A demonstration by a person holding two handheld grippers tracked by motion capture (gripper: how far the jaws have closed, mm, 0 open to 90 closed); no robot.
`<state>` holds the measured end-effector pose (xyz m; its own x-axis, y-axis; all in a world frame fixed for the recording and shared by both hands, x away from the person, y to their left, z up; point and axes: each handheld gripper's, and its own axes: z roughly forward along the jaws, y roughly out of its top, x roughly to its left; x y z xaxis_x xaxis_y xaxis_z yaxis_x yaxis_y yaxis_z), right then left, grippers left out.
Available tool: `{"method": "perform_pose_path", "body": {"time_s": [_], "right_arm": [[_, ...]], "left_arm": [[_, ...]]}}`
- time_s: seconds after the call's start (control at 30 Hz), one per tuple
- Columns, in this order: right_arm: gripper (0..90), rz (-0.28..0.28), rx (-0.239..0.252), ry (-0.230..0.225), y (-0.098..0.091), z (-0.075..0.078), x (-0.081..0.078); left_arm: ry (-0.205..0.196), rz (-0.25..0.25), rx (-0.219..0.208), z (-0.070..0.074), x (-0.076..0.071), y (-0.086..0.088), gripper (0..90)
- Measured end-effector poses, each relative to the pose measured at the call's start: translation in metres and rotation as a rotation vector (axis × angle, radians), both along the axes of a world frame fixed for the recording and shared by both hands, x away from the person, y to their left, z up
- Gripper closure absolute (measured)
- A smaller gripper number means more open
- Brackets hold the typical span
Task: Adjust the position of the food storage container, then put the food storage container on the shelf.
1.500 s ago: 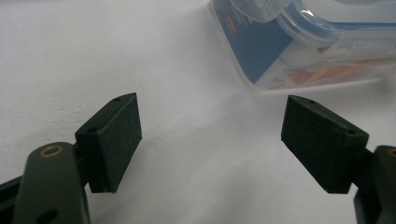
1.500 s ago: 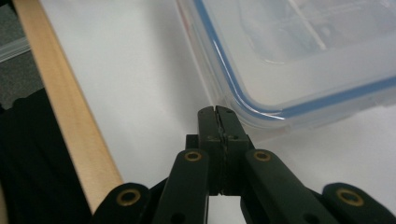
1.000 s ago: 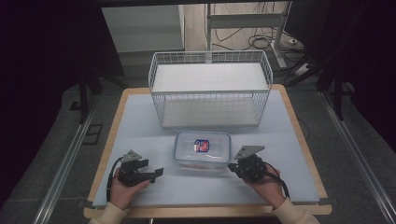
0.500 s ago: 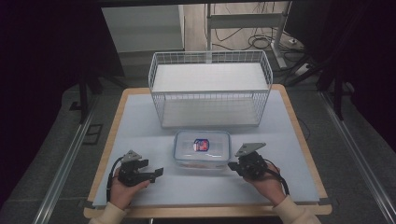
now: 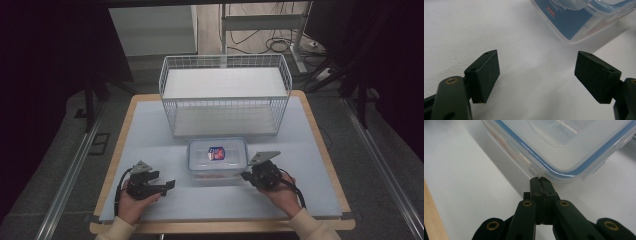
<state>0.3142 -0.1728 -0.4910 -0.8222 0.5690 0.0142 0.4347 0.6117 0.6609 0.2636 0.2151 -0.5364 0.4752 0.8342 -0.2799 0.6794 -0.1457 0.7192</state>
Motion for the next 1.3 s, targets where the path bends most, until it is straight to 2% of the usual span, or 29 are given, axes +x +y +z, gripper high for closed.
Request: {"method": "perform_pose_path", "body": {"time_s": [0.1, 0.23, 0.47, 0.53, 0.77, 0.83, 0.87, 0.9, 0.93, 0.97, 1.0, 1.03, 1.17, 1.2, 1.3], "right_arm": [[90.0, -0.01, 0.012, 0.001, -0.004, 0.004, -0.003], [90.0, -0.033, 0.027, 0.002, -0.019, 0.006, -0.005], [89.8, -0.108, 0.027, 0.028, -0.052, 0.002, 0.003], [89.8, -0.132, 0.042, 0.038, -0.059, 0.002, 0.007], [86.6, -0.141, 0.051, 0.039, -0.062, 0.003, 0.009], [81.0, -0.142, 0.052, 0.034, -0.062, 0.003, 0.008], [74.9, -0.143, 0.052, 0.027, -0.061, 0.003, 0.008], [67.8, -0.144, 0.053, 0.022, -0.061, 0.003, 0.008], [54.2, -0.147, 0.066, 0.025, -0.061, 0.003, 0.01], [54.2, -0.147, 0.066, 0.025, -0.061, 0.003, 0.01], [43.6, -0.158, 0.086, 0.023, -0.062, 0.003, 0.011], [43.6, -0.158, 0.086, 0.023, -0.062, 0.003, 0.011], [32.4, -0.181, 0.12, 0.012, -0.063, 0.005, 0.011], [29.9, -0.187, 0.142, 0.006, -0.063, 0.006, 0.011], [28.3, -0.186, 0.159, 0.015, -0.063, 0.007, 0.011]], "left_arm": [[-0.002, 0.001, -0.003, 0.0, 0.0, 0.0, 20.0], [-0.004, 0.004, -0.006, 0.001, -0.001, 0.001, 20.0], [-0.008, 0.004, -0.003, 0.001, 0.0, 0.0, 20.0], [-0.008, 0.007, -0.005, 0.001, 0.0, 0.0, 20.0], [-0.01, 0.011, -0.014, 0.002, 0.0, 0.0, 19.9], [-0.012, 0.014, -0.016, 0.003, 0.0, 0.0, 19.9], [-0.013, 0.015, -0.018, 0.003, 0.0, 0.0, 19.8], [-0.017, 0.014, -0.016, 0.003, 0.0, 0.001, 19.7], [-0.018, 0.016, -0.018, 0.004, 0.0, 0.001, 19.6], [-0.017, 0.021, -0.023, 0.005, 0.0, 0.0, 19.6], [-0.022, 0.019, -0.026, 0.006, 0.0, 0.001, 19.4], [-0.024, 0.021, -0.031, 0.008, 0.001, 0.0, 19.4], [-0.028, 0.027, -0.048, 0.013, 0.002, -0.001, 18.4], [-0.03, 0.027, -0.05, 0.014, 0.003, -0.001, 17.8], [-0.028, 0.033, -0.063, 0.019, 0.005, -0.003, 16.8]]}}
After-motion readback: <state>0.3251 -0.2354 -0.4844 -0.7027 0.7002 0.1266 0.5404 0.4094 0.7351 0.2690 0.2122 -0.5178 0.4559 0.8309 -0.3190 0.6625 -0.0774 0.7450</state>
